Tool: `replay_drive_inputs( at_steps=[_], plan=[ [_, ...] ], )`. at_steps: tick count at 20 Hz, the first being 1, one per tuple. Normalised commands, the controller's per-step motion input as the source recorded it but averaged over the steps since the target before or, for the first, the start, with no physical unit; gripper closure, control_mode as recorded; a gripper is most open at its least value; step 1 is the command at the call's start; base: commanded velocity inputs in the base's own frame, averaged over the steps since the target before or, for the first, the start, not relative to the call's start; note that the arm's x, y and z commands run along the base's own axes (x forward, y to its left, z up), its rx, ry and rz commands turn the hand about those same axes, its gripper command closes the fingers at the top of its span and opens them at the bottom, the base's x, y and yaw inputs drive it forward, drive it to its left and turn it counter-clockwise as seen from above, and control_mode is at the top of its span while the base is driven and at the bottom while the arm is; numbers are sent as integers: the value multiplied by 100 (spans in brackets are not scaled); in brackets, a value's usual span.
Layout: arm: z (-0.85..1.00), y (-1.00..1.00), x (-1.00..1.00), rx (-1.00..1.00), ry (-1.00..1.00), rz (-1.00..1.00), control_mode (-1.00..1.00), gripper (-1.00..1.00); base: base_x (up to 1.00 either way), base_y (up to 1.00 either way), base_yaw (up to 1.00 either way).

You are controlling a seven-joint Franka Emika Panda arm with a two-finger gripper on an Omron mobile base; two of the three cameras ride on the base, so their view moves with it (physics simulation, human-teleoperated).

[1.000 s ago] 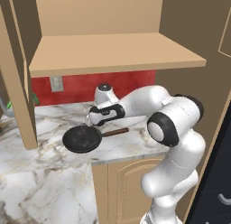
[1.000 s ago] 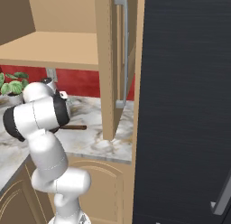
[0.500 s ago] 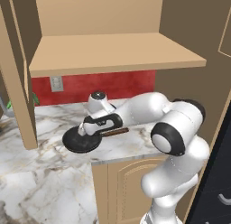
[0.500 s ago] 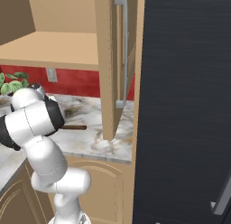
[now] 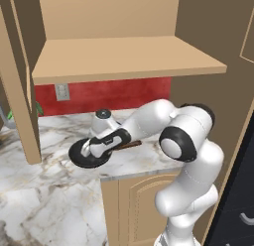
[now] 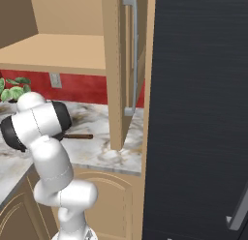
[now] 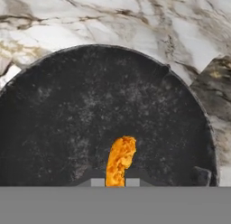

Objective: Retrieve the pan from the cabinet, then place the raw meat into the pan to avoid contamination.

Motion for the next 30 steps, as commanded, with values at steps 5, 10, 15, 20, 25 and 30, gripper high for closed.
replay_drive_inputs(
  at_steps=[5, 10, 15, 20, 25, 30],
  plan=[
    [-32, 24, 18, 0, 0, 0, -100, 100, 0, 0, 0],
    [-28, 11, 20, 0, -1, 0, -100, 100, 0, 0, 0],
    [-28, 6, 22, 0, 0, 0, -100, 100, 0, 0, 0],
    [-24, 6, 17, 0, 0, 0, -100, 100, 0, 0, 0],
    [-1, 0, -2, 0, 0, 0, -100, -100, 0, 0, 0],
    [11, -5, -10, 0, 0, 0, -100, -100, 0, 0, 0]
  ],
)
